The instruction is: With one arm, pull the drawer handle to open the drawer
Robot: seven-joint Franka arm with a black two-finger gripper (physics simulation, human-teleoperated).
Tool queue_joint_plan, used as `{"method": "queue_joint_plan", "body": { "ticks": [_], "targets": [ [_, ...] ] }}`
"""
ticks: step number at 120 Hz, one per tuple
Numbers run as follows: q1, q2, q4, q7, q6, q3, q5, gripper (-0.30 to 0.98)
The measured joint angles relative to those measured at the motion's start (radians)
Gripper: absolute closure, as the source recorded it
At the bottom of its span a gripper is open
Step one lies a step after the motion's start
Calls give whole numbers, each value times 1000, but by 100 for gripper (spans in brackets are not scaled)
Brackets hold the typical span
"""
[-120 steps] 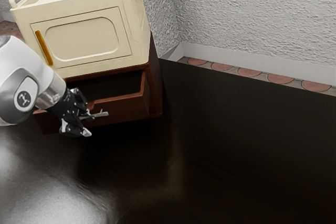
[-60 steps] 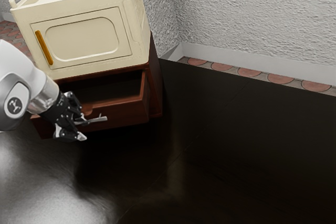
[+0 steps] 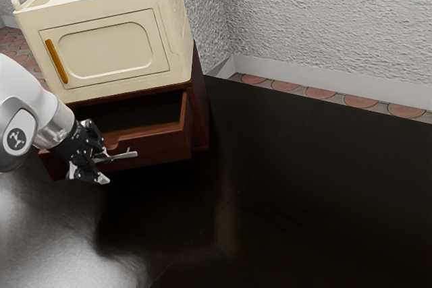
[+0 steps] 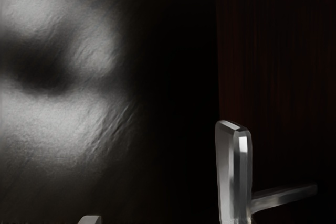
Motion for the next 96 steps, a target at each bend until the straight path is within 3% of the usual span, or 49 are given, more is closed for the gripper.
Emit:
{"method": "queue_joint_plan", "body": {
  "ticks": [30, 46, 54, 62, 74, 96],
  "targets": [
    [-6, -11, 36, 7, 0, -2, 35, 36],
    [-26, -6, 125, 10, -19, -3, 70, 35],
    [-27, 20, 217, 11, -60, -2, 78, 27],
    [-29, 79, 392, 12, -147, -2, 82, 20],
    [-45, 182, 695, 39, -396, 20, 78, 13],
    [-195, 207, 678, 144, -644, 106, 92, 5]
  ]
}}
